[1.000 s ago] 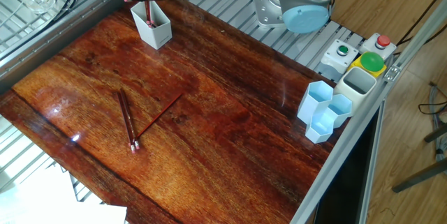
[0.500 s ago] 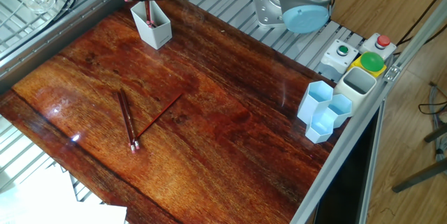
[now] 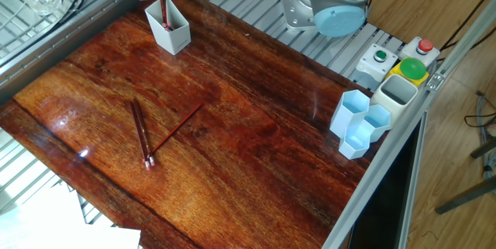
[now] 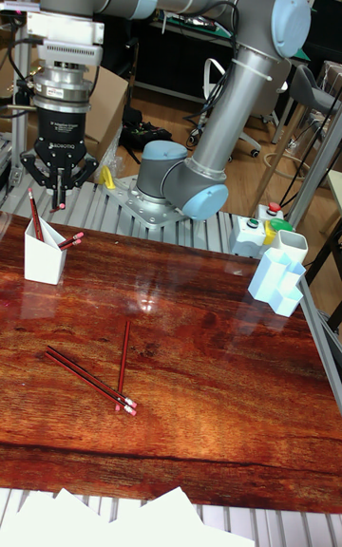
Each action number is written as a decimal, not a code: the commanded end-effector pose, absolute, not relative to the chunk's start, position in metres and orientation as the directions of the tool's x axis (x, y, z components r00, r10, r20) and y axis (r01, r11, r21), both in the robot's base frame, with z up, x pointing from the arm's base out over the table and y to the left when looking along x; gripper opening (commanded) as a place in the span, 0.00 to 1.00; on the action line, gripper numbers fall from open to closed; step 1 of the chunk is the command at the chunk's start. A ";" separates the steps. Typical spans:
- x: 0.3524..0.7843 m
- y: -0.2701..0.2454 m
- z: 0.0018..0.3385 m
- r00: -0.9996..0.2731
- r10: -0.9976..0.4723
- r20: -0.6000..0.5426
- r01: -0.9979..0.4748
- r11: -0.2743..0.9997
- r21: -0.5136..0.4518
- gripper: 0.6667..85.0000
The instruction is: Put the pen into the pen holder
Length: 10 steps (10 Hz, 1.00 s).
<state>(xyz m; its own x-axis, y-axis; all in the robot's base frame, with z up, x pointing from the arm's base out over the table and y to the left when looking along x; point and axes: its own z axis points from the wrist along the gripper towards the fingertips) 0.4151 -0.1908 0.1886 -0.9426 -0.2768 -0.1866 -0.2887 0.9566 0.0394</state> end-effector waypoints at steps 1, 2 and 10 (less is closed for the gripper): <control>0.411 -0.187 0.206 -0.944 -0.254 -0.211 -0.270 0.962 0.049 0.00; 0.412 -0.186 0.223 -0.924 -0.266 -0.276 -0.289 0.956 0.049 0.00; 0.419 -0.182 0.239 -0.839 -0.276 -0.469 -0.337 0.940 0.050 0.00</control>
